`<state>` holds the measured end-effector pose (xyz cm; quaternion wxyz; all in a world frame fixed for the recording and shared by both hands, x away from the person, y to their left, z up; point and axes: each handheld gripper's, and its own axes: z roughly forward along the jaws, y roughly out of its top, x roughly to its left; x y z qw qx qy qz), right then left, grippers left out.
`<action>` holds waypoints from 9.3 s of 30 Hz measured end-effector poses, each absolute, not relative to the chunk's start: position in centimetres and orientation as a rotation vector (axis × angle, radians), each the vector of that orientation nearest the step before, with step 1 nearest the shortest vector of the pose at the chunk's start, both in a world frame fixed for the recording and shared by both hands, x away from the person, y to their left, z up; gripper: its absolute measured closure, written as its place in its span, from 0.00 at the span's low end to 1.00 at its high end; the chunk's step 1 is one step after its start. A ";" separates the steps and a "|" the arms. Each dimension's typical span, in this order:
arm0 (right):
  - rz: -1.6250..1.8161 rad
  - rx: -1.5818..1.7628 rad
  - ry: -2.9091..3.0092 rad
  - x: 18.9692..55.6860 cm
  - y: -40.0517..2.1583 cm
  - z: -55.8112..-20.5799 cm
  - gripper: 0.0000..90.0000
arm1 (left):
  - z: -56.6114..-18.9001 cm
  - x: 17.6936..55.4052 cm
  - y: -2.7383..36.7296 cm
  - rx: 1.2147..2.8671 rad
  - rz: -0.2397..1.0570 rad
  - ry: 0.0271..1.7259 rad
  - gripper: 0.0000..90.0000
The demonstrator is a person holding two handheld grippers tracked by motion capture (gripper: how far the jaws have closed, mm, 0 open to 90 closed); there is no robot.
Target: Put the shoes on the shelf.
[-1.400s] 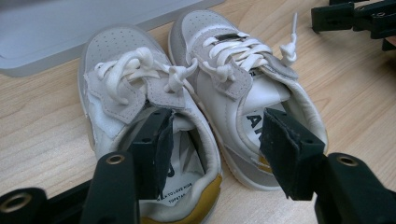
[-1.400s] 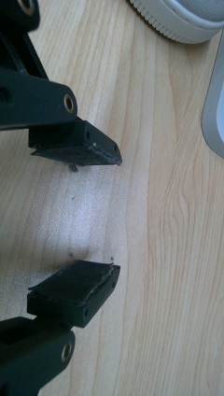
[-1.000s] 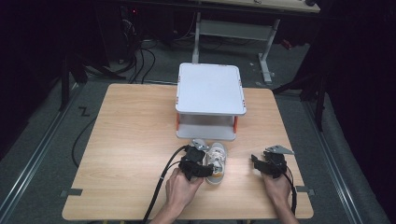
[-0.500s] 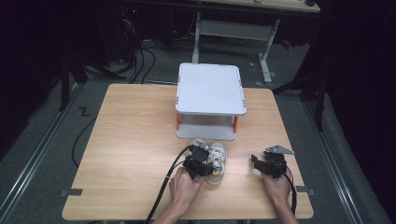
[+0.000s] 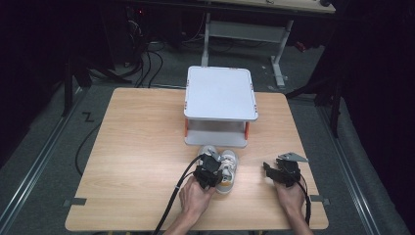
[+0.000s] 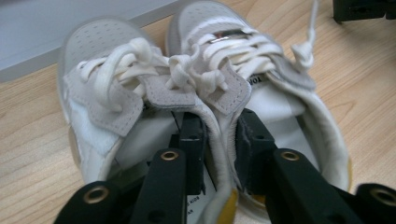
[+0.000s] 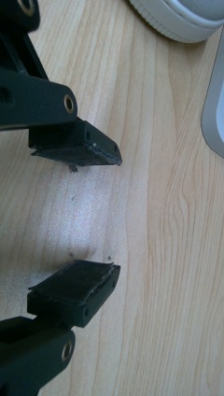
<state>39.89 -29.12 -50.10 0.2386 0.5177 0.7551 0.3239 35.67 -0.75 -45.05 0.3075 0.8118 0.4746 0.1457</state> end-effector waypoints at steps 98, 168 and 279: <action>1.341 1.096 2.113 43.8 -24.2 -35.6 0.59 | -43.2 44.4 0.4 2.064 0.499 1.238 0.89; 1.181 1.071 2.139 50.8 -18.1 -35.2 0.56 | -40.6 44.2 2.0 1.900 0.536 1.249 0.23; 1.164 1.061 2.122 50.5 -18.0 -35.3 0.56 | -43.2 43.3 4.8 1.828 0.597 1.324 0.36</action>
